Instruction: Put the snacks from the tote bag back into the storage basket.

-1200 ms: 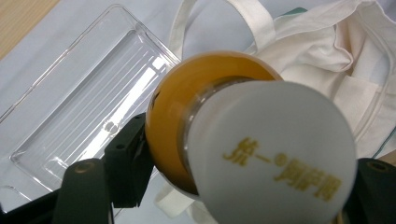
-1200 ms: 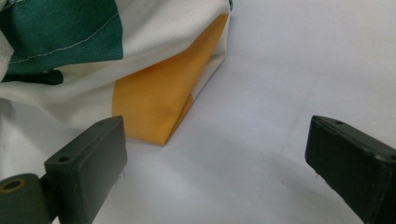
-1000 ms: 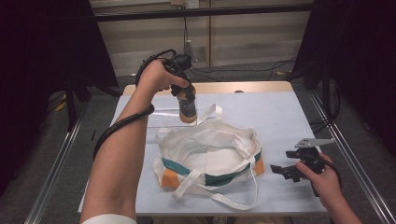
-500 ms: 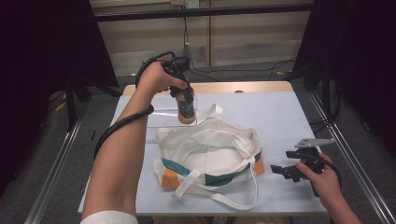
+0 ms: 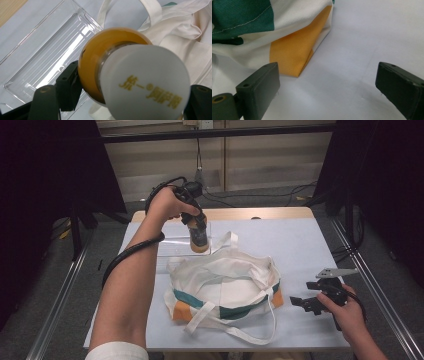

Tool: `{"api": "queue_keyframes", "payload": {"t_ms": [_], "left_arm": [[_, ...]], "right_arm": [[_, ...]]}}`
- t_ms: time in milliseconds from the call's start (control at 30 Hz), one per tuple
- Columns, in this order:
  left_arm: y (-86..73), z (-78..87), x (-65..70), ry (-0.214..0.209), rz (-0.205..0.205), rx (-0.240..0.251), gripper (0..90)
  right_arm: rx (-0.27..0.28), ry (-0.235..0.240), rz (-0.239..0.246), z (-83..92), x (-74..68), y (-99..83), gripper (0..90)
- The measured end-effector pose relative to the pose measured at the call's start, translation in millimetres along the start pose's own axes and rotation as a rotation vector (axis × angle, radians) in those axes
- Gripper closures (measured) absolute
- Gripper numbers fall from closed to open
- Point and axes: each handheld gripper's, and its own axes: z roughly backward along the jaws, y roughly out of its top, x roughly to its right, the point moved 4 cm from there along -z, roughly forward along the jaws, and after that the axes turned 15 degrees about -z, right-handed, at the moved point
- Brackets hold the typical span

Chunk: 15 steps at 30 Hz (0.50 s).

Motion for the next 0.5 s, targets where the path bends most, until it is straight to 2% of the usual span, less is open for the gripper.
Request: {"api": "queue_keyframes", "payload": {"t_ms": [367,500], "left_arm": [[-0.2,-7.7,-3.2,-0.001,0.014,-0.006,30.2],[0.2,-9.7,-3.6,0.003,0.005,-0.016,30.2]], "right_arm": [[0.001,0.000,0.000,-0.2,0.4,-0.2,5.2],[-0.001,-0.001,-0.002,-0.1,0.8,-0.4,5.2]]}}
